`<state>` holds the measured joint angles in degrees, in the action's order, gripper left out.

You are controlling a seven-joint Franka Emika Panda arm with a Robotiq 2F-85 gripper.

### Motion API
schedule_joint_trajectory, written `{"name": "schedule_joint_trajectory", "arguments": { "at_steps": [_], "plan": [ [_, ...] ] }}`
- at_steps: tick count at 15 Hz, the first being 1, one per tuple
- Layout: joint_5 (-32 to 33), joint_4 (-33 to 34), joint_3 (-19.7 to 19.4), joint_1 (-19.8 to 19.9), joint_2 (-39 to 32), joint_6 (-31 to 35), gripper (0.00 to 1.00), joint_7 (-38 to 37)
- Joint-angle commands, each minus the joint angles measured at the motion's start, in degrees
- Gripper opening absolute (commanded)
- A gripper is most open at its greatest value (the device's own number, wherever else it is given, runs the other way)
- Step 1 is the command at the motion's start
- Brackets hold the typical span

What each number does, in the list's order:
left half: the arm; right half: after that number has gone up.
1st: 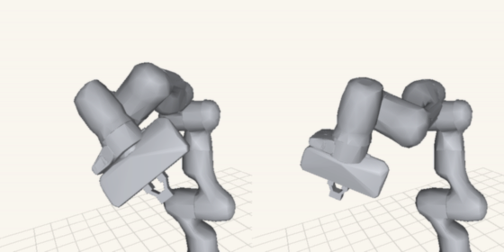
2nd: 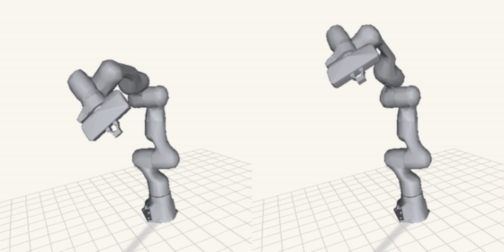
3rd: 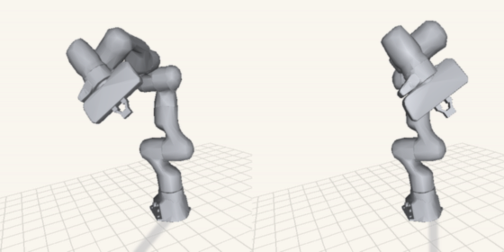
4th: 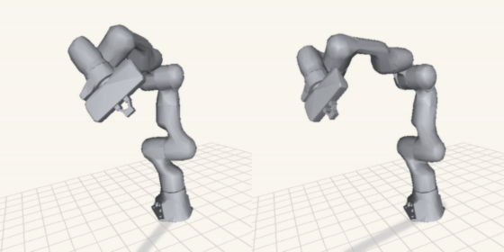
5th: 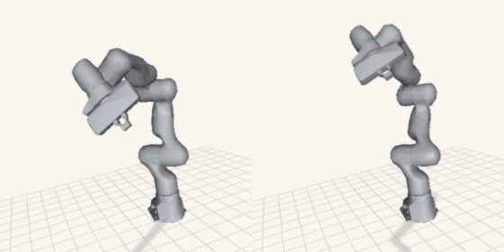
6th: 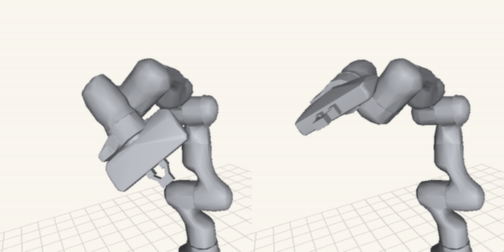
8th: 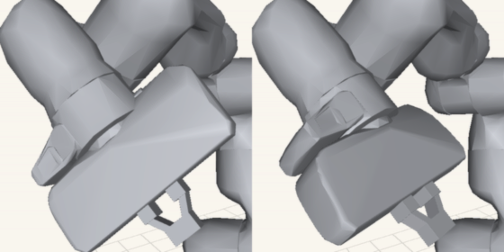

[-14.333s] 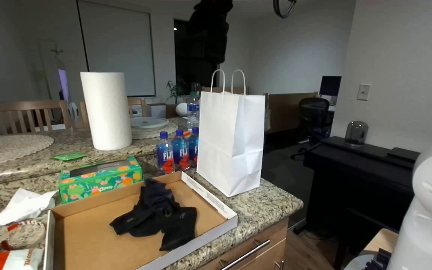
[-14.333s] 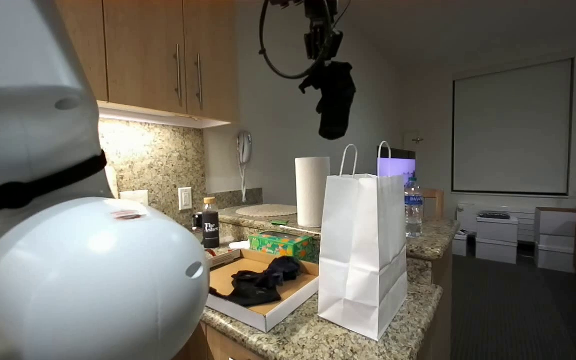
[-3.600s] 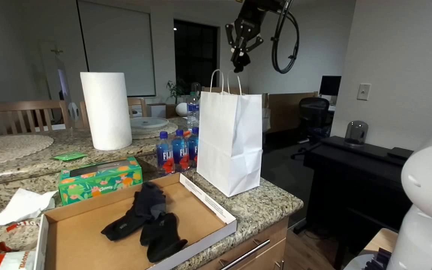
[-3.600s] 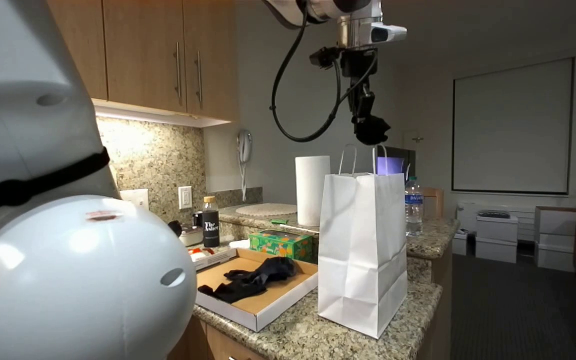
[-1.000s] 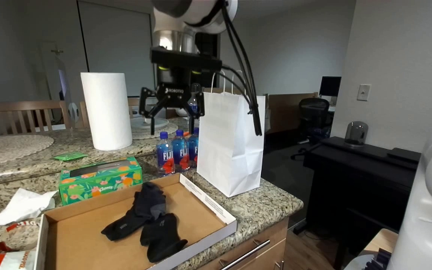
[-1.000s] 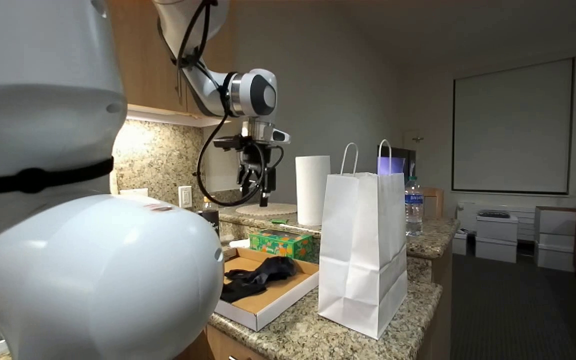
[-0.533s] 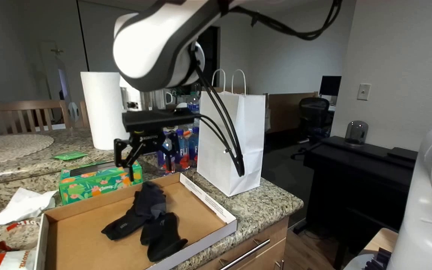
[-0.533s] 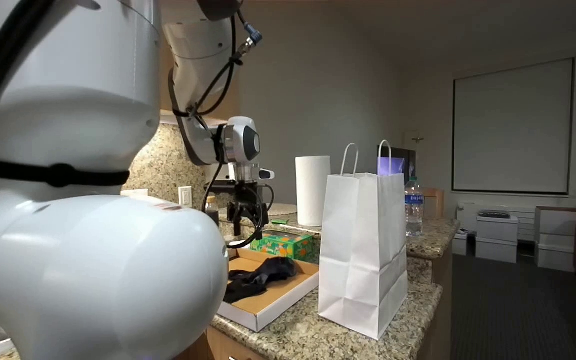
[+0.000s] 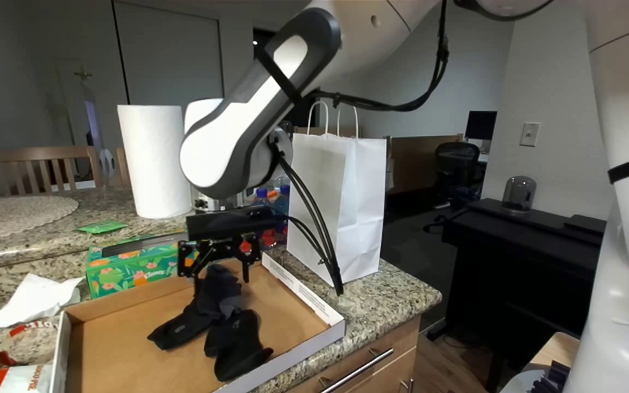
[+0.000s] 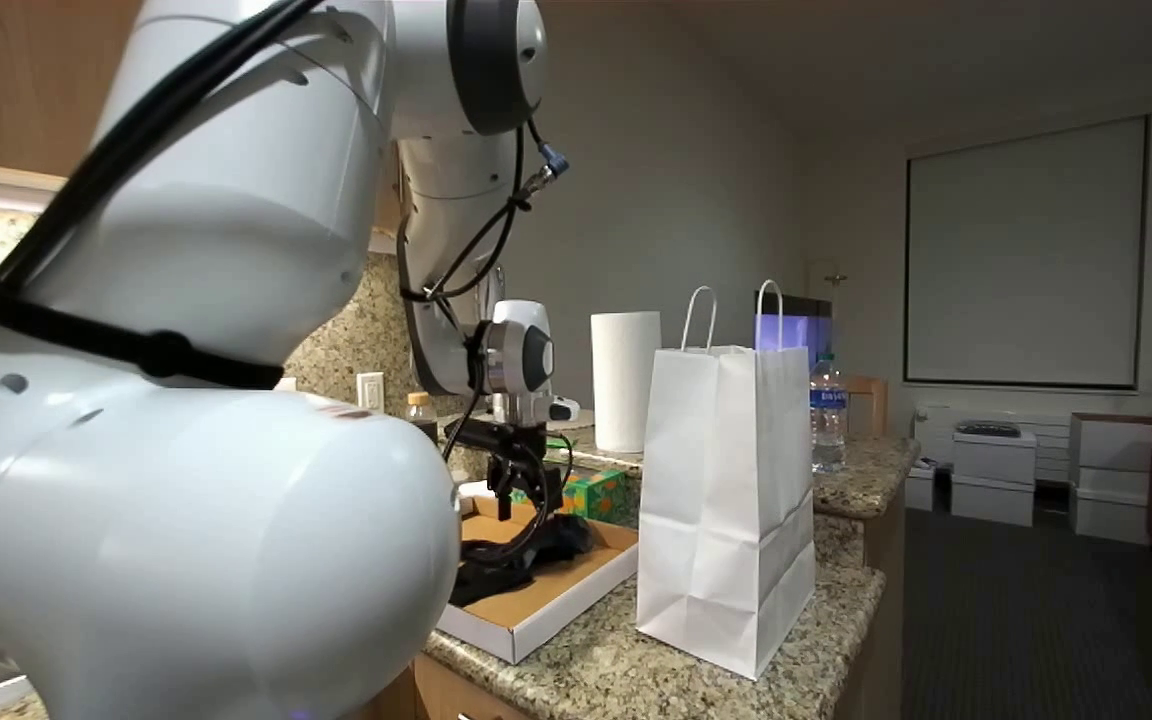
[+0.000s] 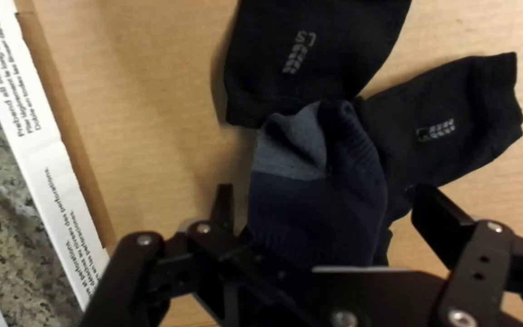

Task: Pick up all the socks from the cover box and put them in the paper bag

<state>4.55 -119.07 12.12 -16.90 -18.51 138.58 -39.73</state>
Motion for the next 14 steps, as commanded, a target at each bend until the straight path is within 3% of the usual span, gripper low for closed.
{"name": "schedule_joint_trajectory", "arguments": {
  "at_steps": [1, 3, 4, 6, 14],
  "plan": [
    [-0.7, 1.7, -1.7, -2.6, -3.4, 1.7, 1.00, -1.4],
    [-1.3, 2.1, -2.1, -3.2, -4.2, 2.2, 0.95, -1.0],
    [-1.6, 2.4, -2.4, -3.4, -4.6, 2.1, 0.74, -0.9],
    [-1.5, 2.9, -3.0, -3.8, -5.0, 1.5, 0.69, -0.9],
    [-3.6, 4.2, -4.4, -2.3, -4.2, 0.8, 0.17, 0.2]
  ]
}}
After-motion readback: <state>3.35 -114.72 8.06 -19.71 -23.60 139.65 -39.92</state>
